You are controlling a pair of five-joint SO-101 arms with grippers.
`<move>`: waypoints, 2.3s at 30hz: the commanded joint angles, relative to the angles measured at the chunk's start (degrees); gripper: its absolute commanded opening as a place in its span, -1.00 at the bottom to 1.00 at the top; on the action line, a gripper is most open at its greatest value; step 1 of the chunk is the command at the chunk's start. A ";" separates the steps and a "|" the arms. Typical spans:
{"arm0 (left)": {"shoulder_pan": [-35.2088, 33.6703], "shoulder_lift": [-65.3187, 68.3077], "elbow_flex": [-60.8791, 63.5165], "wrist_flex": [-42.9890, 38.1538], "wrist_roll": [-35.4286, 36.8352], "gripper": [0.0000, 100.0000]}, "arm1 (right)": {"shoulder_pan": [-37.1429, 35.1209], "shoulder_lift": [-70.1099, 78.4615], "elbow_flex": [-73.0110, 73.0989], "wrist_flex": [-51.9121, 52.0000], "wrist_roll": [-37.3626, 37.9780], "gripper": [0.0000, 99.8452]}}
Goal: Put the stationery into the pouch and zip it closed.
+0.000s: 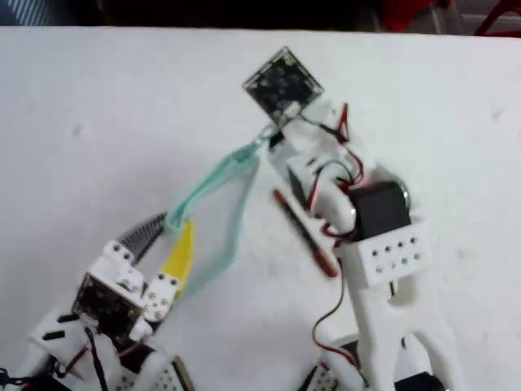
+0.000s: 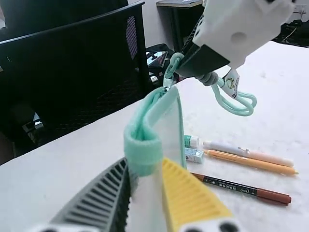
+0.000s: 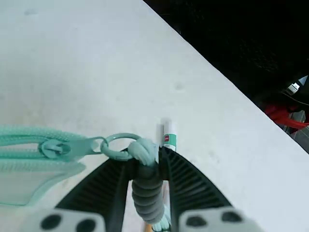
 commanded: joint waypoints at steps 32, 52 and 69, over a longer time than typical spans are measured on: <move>-3.91 0.13 16.62 -20.57 6.77 -0.77 | -13.14 -8.48 1.14 -2.77 -3.25 -0.97; -4.00 0.13 16.09 -15.65 7.12 -0.88 | -12.35 -8.57 -0.18 -3.12 -4.92 -0.97; -3.82 0.13 16.26 -15.65 7.03 -0.92 | -6.81 -8.57 0.09 -0.84 -5.27 -0.32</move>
